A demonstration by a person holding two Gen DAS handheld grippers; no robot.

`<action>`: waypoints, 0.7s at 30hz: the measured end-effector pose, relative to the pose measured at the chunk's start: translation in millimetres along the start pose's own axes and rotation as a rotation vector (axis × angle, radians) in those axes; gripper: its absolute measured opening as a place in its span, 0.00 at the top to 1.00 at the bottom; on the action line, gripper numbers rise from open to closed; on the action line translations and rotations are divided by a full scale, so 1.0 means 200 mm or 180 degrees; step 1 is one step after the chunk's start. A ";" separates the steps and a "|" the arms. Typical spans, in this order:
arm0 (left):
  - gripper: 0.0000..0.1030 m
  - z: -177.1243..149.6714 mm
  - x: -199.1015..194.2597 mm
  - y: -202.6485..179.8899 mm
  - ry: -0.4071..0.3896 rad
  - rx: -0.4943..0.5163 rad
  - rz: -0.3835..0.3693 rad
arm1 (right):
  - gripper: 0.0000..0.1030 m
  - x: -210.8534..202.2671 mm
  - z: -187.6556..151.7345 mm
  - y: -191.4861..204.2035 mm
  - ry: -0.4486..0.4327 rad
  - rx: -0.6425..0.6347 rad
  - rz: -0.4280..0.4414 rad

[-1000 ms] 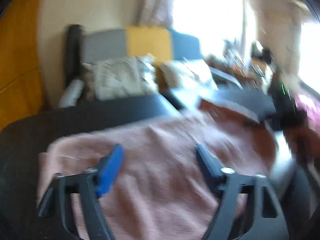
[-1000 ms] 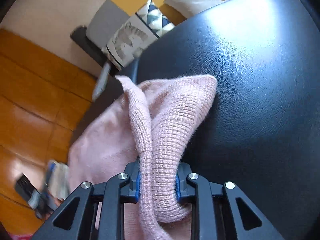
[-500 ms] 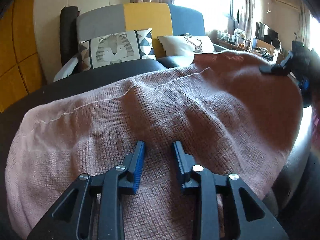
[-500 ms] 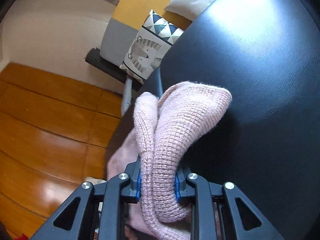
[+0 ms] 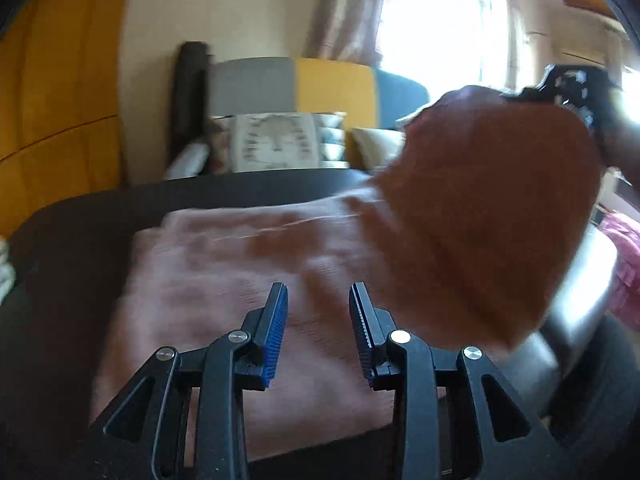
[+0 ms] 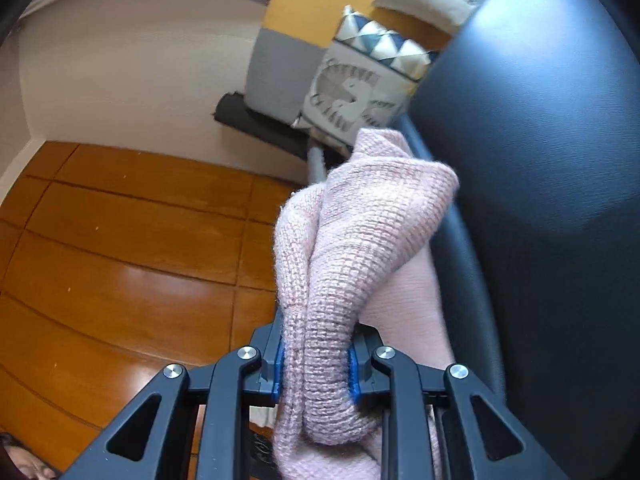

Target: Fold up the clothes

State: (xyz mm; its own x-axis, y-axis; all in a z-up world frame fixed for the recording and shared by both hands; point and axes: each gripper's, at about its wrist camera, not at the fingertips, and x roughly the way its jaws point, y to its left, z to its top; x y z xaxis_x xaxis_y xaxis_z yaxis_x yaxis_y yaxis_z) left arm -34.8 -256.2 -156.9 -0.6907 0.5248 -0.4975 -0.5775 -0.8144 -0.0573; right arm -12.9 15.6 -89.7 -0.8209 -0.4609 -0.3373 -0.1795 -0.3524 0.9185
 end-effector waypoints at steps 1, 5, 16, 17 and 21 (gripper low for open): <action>0.66 -0.02 0.02 0.05 -0.0006 -0.0040 0.0103 | 0.79 0.04 -0.02 0.05 0.0024 -0.0015 0.0015; 0.66 -0.13 0.14 0.24 0.0277 -0.0401 0.0214 | 0.79 0.25 -0.09 0.21 0.0151 -0.0068 0.0038; 0.56 -0.21 0.13 0.32 0.0073 -0.0686 -0.0200 | 0.78 1.00 -0.46 0.36 0.0709 -0.0100 -0.0128; 0.56 -0.21 0.12 0.32 0.0066 -0.0698 -0.0218 | 0.79 1.07 -0.49 0.36 0.0751 -0.0122 -0.0199; 0.56 -0.22 0.11 0.33 0.0037 -0.0755 -0.0295 | 0.89 1.31 -0.62 0.33 0.0893 -0.0186 -0.0383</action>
State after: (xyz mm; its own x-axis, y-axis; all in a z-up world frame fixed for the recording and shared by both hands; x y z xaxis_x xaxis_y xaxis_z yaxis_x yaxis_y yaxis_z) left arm -68.9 -309.9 -209.3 -0.6338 0.5981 -0.4905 -0.5188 -0.7990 -0.3039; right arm -172.5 -229.4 -143.8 -0.6125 -0.6169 -0.4943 -0.2283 -0.4606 0.8577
